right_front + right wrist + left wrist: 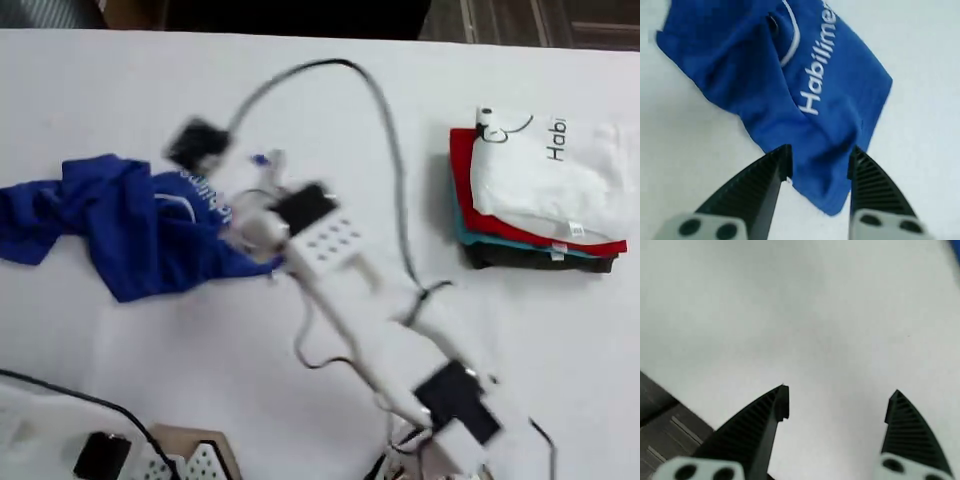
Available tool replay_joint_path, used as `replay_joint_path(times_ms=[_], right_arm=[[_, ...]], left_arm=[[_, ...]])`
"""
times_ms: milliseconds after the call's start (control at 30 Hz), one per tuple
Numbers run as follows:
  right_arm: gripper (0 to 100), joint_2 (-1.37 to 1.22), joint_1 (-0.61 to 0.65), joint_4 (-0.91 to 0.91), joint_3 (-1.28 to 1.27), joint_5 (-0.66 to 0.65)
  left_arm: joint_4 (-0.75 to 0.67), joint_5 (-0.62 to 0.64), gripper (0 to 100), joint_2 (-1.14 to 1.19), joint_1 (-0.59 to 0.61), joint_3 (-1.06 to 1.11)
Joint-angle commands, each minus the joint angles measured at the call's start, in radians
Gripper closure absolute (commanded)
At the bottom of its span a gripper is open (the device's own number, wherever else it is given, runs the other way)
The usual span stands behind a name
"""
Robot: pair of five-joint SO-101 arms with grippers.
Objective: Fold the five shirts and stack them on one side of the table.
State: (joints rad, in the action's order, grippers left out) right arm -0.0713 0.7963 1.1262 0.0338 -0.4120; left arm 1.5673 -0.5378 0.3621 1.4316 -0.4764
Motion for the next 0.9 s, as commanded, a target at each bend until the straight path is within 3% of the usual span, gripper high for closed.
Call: replay_joint_path(times_ms=[0, 267, 767, 867], right_arm=[[81.2, -0.156, 0.107, 0.004, 0.203, 0.009], [81.2, -0.575, 0.239, 0.008, 0.578, 0.055], [81.7, -1.026, 0.275, 0.173, 1.037, 0.107], [95.7, -1.053, 0.248, 0.206, 1.094, 0.107]], left_arm=[[-0.026, -0.008, 68, -0.005, 0.092, -0.004], [-0.015, -0.058, 68, -0.005, 0.198, -0.002], [-0.015, -0.064, 68, -0.005, 0.226, -0.002], [-0.015, -0.064, 68, -0.005, 0.226, -0.002]])
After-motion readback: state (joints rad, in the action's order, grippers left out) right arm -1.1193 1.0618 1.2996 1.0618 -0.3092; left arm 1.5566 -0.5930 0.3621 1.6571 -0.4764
